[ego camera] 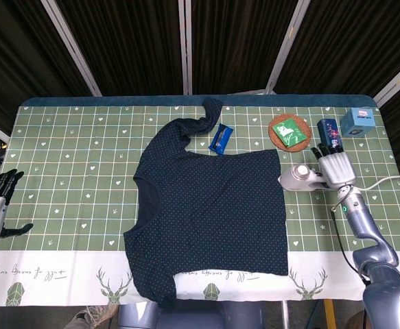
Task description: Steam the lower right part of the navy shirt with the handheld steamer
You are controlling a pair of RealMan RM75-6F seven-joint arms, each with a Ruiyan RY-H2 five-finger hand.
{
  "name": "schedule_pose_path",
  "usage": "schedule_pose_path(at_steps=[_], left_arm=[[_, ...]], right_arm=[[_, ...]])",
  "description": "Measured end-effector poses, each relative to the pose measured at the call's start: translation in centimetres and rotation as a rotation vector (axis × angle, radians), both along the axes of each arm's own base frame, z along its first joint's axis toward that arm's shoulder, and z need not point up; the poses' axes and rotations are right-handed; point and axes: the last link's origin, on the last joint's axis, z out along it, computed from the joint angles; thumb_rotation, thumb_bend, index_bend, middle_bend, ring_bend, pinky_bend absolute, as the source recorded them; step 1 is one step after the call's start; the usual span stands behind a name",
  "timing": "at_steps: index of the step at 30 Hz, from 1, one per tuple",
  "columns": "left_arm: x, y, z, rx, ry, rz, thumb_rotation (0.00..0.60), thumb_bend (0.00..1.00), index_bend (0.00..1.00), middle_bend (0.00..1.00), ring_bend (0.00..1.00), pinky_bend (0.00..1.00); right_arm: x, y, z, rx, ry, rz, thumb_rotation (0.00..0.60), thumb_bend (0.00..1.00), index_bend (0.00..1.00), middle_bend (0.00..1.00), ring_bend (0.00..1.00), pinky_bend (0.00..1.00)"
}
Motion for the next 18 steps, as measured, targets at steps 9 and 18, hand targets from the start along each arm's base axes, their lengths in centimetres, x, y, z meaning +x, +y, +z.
schedule_pose_path(at_steps=[9, 18], left_arm=[[0.2, -0.2, 0.2, 0.002, -0.015, -0.008, 0.600, 0.00, 0.00, 0.00, 0.00, 0.00], [0.5, -0.5, 0.6, 0.006, -0.038, -0.027, 0.600, 0.00, 0.00, 0.00, 0.00, 0.00]], right_arm=[[0.3, 0.7, 0.5, 0.006, -0.043, 0.022, 0.600, 0.00, 0.00, 0.00, 0.00, 0.01], [0.9, 3.2, 2.6, 0.003, -0.096, 0.090, 0.600, 0.00, 0.00, 0.00, 0.00, 0.00]])
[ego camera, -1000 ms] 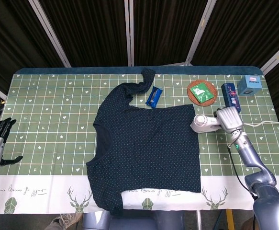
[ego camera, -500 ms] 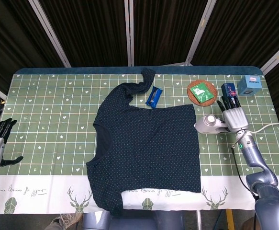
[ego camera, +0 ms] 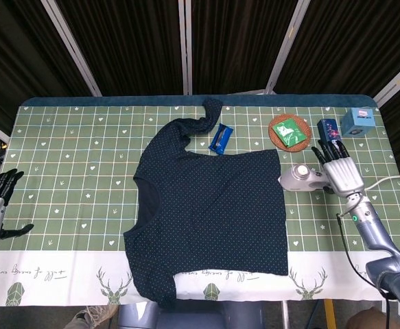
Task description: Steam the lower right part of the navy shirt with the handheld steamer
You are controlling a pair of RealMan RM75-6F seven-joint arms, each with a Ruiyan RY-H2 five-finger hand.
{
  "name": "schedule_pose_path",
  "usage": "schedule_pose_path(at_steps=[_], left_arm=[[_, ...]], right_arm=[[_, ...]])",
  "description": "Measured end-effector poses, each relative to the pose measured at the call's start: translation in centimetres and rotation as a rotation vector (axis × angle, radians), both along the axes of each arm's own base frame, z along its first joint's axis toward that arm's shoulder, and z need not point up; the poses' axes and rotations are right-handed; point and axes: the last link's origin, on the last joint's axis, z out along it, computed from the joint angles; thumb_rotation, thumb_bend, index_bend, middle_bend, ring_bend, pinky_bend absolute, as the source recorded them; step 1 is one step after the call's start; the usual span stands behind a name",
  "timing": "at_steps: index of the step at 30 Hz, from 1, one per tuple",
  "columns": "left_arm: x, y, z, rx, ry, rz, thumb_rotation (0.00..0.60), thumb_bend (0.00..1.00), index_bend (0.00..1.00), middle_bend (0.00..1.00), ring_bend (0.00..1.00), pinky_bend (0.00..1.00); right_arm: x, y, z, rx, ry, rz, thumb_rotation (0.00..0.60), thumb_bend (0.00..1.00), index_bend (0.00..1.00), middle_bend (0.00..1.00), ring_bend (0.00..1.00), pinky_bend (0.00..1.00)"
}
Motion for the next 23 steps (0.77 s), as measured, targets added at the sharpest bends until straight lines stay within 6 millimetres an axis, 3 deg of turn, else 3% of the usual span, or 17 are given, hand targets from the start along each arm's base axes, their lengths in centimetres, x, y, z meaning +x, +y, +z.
schedule_pose_path(at_steps=[9, 16, 19, 23], left_arm=[[0.1, -0.8, 0.8, 0.043, -0.008, -0.039, 0.600, 0.00, 0.00, 0.00, 0.00, 0.00], [-0.1, -2.0, 0.8, 0.048, -0.030, -0.060, 0.600, 0.00, 0.00, 0.00, 0.00, 0.00], [-0.2, -2.5, 0.7, 0.043, -0.042, -0.066, 0.600, 0.00, 0.00, 0.00, 0.00, 0.00], [-0.4, -2.8, 0.8, 0.039, -0.057, -0.066, 0.600, 0.00, 0.00, 0.00, 0.00, 0.00]], right_arm=[[2.1, 5.3, 2.7, 0.007, -0.178, 0.018, 0.600, 0.00, 0.00, 0.00, 0.00, 0.00], [4.9, 11.7, 4.4, -0.033, -0.306, -0.053, 0.600, 0.00, 0.00, 0.00, 0.00, 0.00], [5.0, 14.3, 5.5, -0.094, -0.308, -0.099, 0.600, 0.00, 0.00, 0.00, 0.00, 0.00], [4.6, 16.4, 6.4, -0.159, -0.294, -0.134, 0.600, 0.00, 0.00, 0.00, 0.00, 0.00]])
